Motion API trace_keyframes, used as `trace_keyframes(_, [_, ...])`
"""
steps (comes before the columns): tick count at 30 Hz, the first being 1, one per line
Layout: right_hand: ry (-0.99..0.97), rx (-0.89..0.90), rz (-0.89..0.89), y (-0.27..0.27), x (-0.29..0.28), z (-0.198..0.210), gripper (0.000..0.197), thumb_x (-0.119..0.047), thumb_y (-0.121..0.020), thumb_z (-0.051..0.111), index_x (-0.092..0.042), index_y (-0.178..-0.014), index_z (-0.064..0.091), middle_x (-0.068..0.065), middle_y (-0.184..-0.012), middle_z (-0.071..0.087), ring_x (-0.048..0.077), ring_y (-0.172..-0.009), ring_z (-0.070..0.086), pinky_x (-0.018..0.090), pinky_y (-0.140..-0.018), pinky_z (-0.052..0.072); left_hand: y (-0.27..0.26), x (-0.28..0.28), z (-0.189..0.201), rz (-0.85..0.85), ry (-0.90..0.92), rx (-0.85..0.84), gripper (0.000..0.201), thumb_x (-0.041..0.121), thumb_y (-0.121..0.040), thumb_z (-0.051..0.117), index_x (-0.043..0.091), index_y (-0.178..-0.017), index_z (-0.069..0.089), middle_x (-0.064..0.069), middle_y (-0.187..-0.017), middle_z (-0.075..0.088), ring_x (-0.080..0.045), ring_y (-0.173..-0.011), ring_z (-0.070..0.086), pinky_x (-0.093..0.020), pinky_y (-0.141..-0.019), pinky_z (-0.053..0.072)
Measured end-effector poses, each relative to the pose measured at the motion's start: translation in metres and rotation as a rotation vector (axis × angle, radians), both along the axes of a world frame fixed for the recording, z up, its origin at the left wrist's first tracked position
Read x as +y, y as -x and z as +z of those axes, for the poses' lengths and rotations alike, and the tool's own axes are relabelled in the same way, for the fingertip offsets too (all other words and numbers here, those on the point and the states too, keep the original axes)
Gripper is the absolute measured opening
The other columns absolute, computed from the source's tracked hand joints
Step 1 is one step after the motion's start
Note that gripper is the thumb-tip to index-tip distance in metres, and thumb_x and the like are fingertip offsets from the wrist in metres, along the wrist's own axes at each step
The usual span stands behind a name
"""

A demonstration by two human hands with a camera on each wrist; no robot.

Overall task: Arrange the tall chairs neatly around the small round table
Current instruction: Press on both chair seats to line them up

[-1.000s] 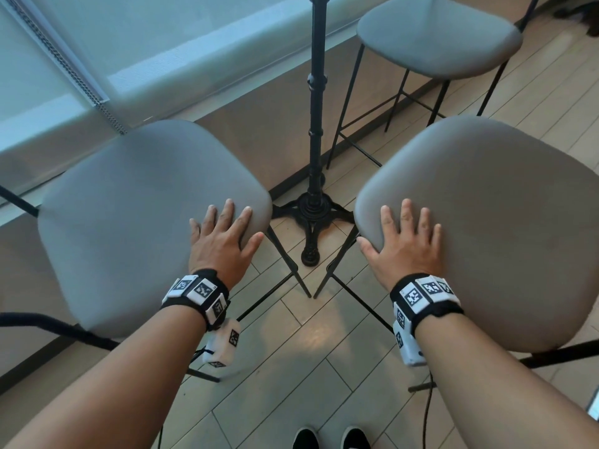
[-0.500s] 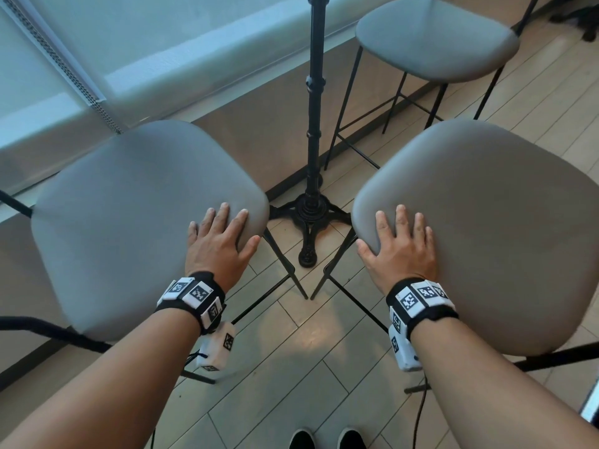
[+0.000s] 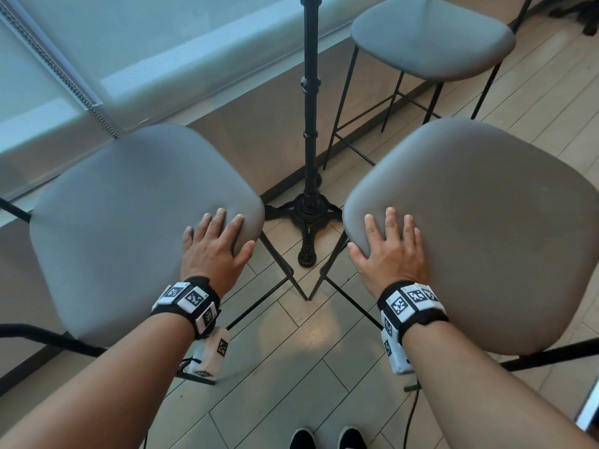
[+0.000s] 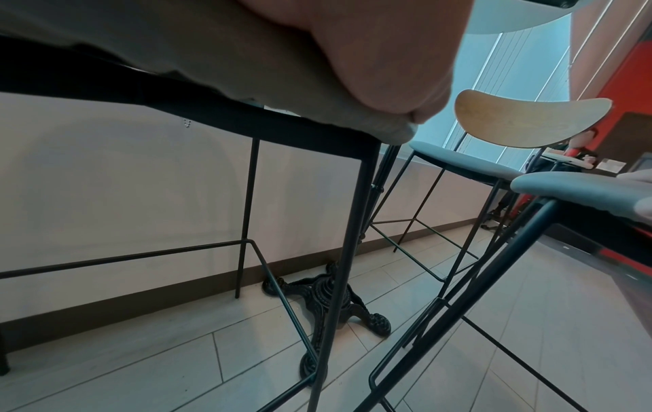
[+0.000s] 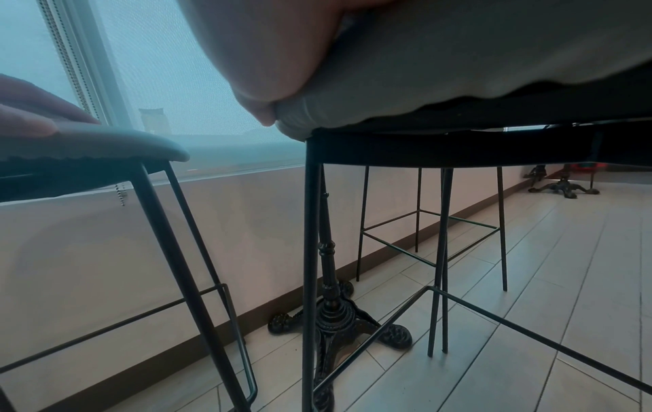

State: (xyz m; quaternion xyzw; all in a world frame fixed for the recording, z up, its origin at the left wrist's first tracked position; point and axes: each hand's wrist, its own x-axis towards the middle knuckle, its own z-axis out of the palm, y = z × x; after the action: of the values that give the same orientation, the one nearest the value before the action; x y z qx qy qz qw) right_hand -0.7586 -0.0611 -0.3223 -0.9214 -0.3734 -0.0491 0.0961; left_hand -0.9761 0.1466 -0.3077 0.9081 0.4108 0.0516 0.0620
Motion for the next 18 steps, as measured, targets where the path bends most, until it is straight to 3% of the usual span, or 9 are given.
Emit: trace_keyframes(18, [0.029,-0.010,0.001,0.0001,-0.0011,-0.0020,0.066,-0.058,-0.087,0.043,-0.020,-0.142,0.050,0.022,-0.151,0.040,0.049,-0.136,0.034,0.057,-0.111,0.029,0.0028,0.0015,-0.0024,-0.016,-0.021,-0.016,0.057,0.052,-0.096,0.048,0.027,-0.146,0.042,-0.012,-0.157,0.037,-0.034,-0.145,0.027,-0.055,-0.117,0.016])
